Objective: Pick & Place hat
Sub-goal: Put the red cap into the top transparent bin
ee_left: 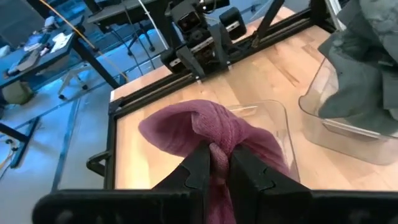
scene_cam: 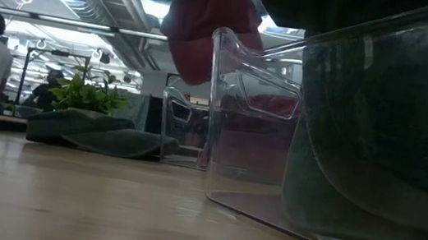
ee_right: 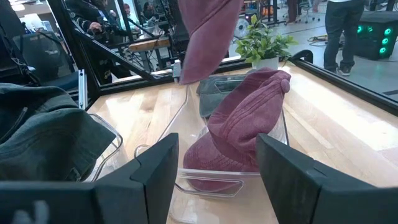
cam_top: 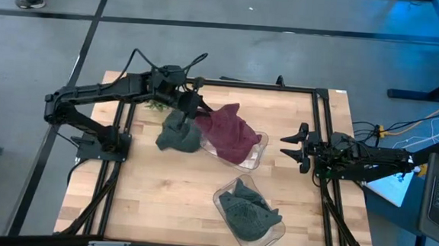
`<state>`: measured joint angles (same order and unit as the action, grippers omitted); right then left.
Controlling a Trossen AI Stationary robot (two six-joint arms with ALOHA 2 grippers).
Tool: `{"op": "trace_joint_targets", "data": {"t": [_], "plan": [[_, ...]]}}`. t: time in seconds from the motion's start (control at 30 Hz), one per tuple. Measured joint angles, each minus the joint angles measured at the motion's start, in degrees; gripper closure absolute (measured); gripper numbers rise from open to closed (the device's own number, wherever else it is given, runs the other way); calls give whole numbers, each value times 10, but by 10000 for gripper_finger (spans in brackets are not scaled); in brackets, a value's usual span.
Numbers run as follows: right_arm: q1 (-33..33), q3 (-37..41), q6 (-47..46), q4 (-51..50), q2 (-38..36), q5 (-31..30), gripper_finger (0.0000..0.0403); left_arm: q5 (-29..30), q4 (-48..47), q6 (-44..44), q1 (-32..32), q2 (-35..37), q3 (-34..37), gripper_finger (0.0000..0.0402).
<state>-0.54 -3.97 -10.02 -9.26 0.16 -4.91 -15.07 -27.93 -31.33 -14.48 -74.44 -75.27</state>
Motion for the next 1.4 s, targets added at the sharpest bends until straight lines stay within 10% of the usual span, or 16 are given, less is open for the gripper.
{"op": "trace_joint_targets", "data": {"t": [1.4], "plan": [[0, 0, 0, 0, 0, 0, 189, 36, 24, -120, 33, -135, -107, 369]]}}
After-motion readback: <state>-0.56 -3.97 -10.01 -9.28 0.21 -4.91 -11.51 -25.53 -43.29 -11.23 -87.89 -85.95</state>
